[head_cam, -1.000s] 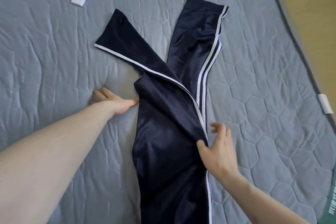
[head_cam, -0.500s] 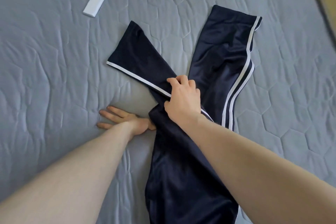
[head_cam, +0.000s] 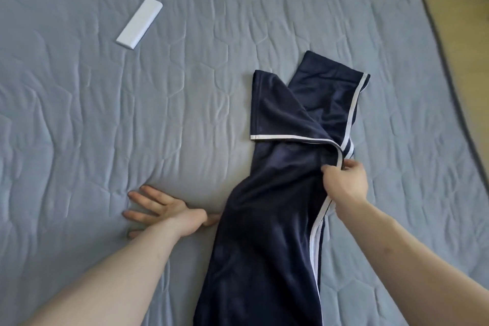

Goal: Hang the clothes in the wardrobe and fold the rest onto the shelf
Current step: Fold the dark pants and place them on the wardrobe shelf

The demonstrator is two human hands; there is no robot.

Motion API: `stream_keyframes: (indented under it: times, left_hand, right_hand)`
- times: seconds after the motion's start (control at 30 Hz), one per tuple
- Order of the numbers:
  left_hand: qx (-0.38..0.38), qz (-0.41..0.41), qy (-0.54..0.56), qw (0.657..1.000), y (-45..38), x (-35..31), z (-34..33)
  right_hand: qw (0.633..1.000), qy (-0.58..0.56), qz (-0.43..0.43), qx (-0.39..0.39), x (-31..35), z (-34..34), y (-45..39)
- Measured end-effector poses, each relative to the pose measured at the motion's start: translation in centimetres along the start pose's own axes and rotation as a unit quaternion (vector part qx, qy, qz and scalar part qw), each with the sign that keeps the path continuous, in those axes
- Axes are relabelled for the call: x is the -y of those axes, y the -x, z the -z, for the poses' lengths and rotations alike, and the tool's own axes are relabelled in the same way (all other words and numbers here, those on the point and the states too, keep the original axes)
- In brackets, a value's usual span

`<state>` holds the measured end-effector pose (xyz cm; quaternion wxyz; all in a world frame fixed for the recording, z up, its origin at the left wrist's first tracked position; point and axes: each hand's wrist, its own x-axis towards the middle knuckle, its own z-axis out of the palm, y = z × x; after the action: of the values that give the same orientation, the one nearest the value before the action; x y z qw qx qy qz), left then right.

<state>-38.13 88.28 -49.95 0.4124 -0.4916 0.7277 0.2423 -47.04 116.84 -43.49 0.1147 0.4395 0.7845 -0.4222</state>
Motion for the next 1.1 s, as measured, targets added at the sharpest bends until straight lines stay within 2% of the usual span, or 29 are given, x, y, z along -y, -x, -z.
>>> stream_keyframes:
  times: [0.07,0.13,0.17,0.23,0.33,0.37,0.43,0.5,0.57,0.63,0.7,0.77,0.87,1.0,1.1]
  left_hand:
    - [0.008,0.009,-0.002,1.0,0.1,-0.3,0.1]
    - [0.003,0.014,0.0,1.0,0.0,-0.3,0.0]
    - [0.0,0.016,0.0,1.0,-0.1,-0.2,-0.1]
    - [-0.009,0.021,-0.001,1.0,-0.3,0.0,-0.3]
    - [-0.015,0.022,0.001,1.0,-0.5,0.0,-0.6]
    - [-0.018,0.026,0.001,0.999,-0.5,-0.1,-0.8]
    - [-0.022,0.038,0.002,0.999,-0.6,-0.2,-1.0]
    - [-0.008,0.035,0.009,0.999,-0.7,-0.1,-0.9]
    - [0.011,0.034,0.024,0.999,-0.8,-0.1,-0.8]
    - [0.0,0.039,0.021,0.999,-0.6,-0.3,-0.9]
    - [-0.033,0.045,0.003,0.998,-0.5,-0.6,-1.3]
    - [-0.052,0.044,0.003,0.998,-0.4,-0.6,-1.2]
    - [-0.042,0.031,0.006,0.999,-0.1,-0.4,-0.8]
    - [-0.038,0.017,-0.019,0.999,0.6,-0.4,-0.4]
    - [-0.039,0.006,-0.027,0.999,1.4,-0.3,-0.2]
  right_hand:
    - [0.988,0.068,0.132,-0.035,-0.2,0.0,0.2]
    - [0.941,0.128,0.307,-0.066,0.8,-0.9,0.5]
    - [0.916,0.157,0.366,-0.054,1.4,-1.5,0.4]
    - [0.873,0.242,0.424,-0.001,2.8,-2.8,0.1]
    - [0.818,0.373,0.435,0.044,4.0,-4.2,-1.2]
    - [0.824,0.358,0.437,0.041,4.5,-4.3,-1.5]
    - [0.889,0.22,0.401,0.011,5.7,-4.0,-1.8]
    - [0.952,0.052,0.3,-0.04,7.4,-3.5,-2.7]
    - [0.978,-0.068,0.183,-0.076,9.2,-2.3,-4.3]
    - [0.99,-0.105,0.079,-0.059,10.0,-0.3,-6.5]
    - [0.998,-0.065,0.014,-0.006,9.3,1.4,-8.5]
    - [0.999,-0.027,0.025,0.006,7.5,2.2,-8.7]
    - [0.999,-0.037,0.026,0.004,2.3,1.6,-5.4]
    - [0.994,-0.06,0.034,0.087,-8.0,0.4,2.3]
    - [0.99,-0.062,0.044,0.116,-14.1,0.2,6.7]
